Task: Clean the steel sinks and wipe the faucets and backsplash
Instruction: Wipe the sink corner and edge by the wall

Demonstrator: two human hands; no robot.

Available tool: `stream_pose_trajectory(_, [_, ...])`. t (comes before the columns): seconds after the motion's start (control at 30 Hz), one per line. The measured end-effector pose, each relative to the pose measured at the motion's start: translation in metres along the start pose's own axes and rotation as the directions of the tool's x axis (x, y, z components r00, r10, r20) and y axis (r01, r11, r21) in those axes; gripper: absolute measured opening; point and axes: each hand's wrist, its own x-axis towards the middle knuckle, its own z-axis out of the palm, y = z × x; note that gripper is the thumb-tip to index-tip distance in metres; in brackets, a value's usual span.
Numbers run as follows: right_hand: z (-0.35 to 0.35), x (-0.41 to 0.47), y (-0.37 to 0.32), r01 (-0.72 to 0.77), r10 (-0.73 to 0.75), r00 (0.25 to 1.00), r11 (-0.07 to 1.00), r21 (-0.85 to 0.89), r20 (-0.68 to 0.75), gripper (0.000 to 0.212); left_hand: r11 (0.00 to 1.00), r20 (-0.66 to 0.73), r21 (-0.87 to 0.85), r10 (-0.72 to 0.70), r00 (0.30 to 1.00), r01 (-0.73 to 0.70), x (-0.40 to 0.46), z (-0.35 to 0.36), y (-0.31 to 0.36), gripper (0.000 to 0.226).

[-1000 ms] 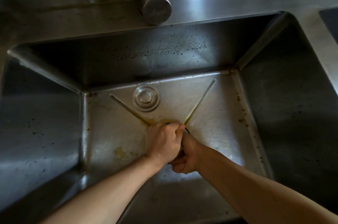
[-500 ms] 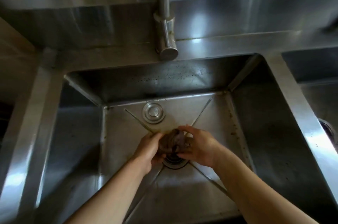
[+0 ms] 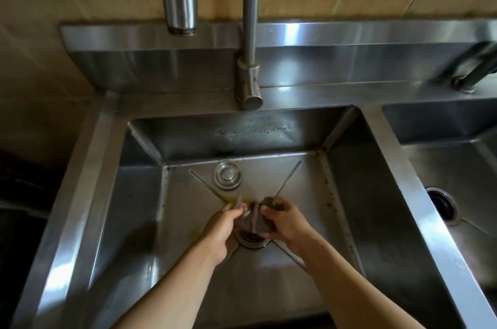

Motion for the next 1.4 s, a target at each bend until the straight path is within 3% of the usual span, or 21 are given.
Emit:
stream_pose_trajectory(0.07, [-0.006, -0.002, -0.002, 0.086, -0.104, 0.983, 0.989, -0.122, -0.150, 0.021, 0.931, -0.145, 0.364, 0.019, 0.989, 0.036, -0.001, 0.002, -0.001, 0.036])
stream_pose_trajectory(0.1, [-0.010, -0.006, -0.003, 0.111, -0.138, 0.972, 0.983, -0.146, -0.189, 0.021, 0.893, -0.200, 0.448, 0.072, 0.977, 0.026, -0.006, 0.004, -0.002, 0.044])
stream_pose_trajectory(0.13, [-0.013, -0.009, -0.003, 0.128, -0.156, 0.968, 0.981, -0.145, -0.199, 0.020, 0.883, -0.168, 0.467, 0.148, 0.975, -0.053, -0.014, 0.006, 0.000, 0.047])
stream_pose_trajectory(0.23, [-0.020, -0.029, -0.013, 0.167, -0.165, 0.985, 0.985, 0.049, -0.043, 0.011, 0.825, 0.103, 0.413, 0.380, 0.919, -0.387, -0.033, 0.016, 0.004, 0.054])
stream_pose_trajectory(0.3, [-0.022, -0.043, -0.023, 0.164, -0.180, 0.975, 0.978, 0.126, 0.133, 0.020, 0.776, 0.254, 0.422, 0.395, 0.883, -0.469, -0.043, 0.022, 0.011, 0.060])
stream_pose_trajectory(0.4, [-0.027, -0.055, -0.035, 0.245, -0.244, 0.956, 0.969, 0.013, 0.166, 0.030, 0.846, 0.230, 0.320, 0.367, 0.901, -0.426, -0.057, 0.021, 0.028, 0.059])
stream_pose_trajectory(0.53, [-0.034, -0.071, -0.057, 0.346, -0.342, 0.938, 0.925, -0.154, 0.054, 0.018, 0.883, 0.101, 0.215, 0.405, 0.909, -0.417, -0.085, 0.013, 0.052, 0.022])
stream_pose_trajectory(0.67, [-0.037, -0.082, -0.074, 0.434, -0.451, 0.891, 0.880, -0.191, -0.053, 0.029, 0.901, 0.060, 0.162, 0.397, 0.916, -0.401, -0.109, 0.014, 0.063, 0.018])
stream_pose_trajectory(0.77, [-0.044, -0.093, -0.080, 0.428, -0.482, 0.851, 0.867, -0.257, -0.209, 0.018, 0.907, 0.001, 0.057, 0.417, 0.909, -0.416, -0.125, 0.021, 0.070, 0.009])
stream_pose_trajectory(0.83, [-0.046, -0.102, -0.082, 0.423, -0.445, 0.883, 0.892, -0.158, -0.151, 0.026, 0.903, -0.071, -0.025, 0.427, 0.901, -0.429, -0.135, 0.025, 0.077, 0.006])
stream_pose_trajectory(0.9, [-0.044, -0.115, -0.085, 0.385, -0.384, 0.920, 0.923, -0.003, 0.079, 0.026, 0.900, -0.096, -0.076, 0.422, 0.902, -0.429, -0.143, 0.031, 0.081, 0.005])
stream_pose_trajectory(0.97, [-0.041, -0.122, -0.086, 0.382, -0.392, 0.882, 0.920, 0.092, 0.260, 0.030, 0.910, -0.047, -0.159, 0.380, 0.924, -0.383, -0.151, 0.038, 0.086, 0.010])
stream_pose_trajectory(1.0, [-0.040, -0.121, -0.085, 0.404, -0.423, 0.863, 0.906, 0.123, 0.276, 0.034, 0.917, 0.016, -0.226, 0.342, 0.940, -0.330, -0.154, 0.042, 0.088, 0.015])
stream_pose_trajectory(1.07, [-0.042, -0.110, -0.083, 0.470, -0.476, 0.861, 0.879, 0.078, 0.176, 0.034, 0.931, 0.150, -0.284, 0.279, 0.948, -0.229, -0.156, 0.047, 0.092, 0.022])
stream_pose_trajectory(1.13, [-0.049, -0.095, -0.078, 0.494, -0.496, 0.868, 0.866, -0.074, -0.011, 0.033, 0.960, 0.162, -0.106, 0.275, 0.948, -0.260, -0.146, 0.046, 0.095, 0.026])
stream_pose_trajectory(1.23, [-0.060, -0.077, -0.081, 0.474, -0.513, 0.826, 0.857, -0.204, -0.233, 0.038, 0.878, -0.003, 0.298, 0.394, 0.919, -0.375, -0.114, 0.036, 0.107, 0.020])
stream_pose_trajectory(1.3, [-0.061, -0.065, -0.096, 0.505, -0.528, 0.812, 0.849, -0.152, -0.251, 0.040, 0.787, -0.098, 0.472, 0.494, 0.864, -0.397, -0.088, 0.024, 0.120, 0.026])
stream_pose_trajectory(1.4, [-0.054, -0.044, -0.132, 0.617, -0.631, 0.729, 0.774, -0.146, -0.265, 0.037, 0.658, -0.070, 0.618, 0.590, 0.804, -0.429, -0.058, 0.010, 0.142, 0.040])
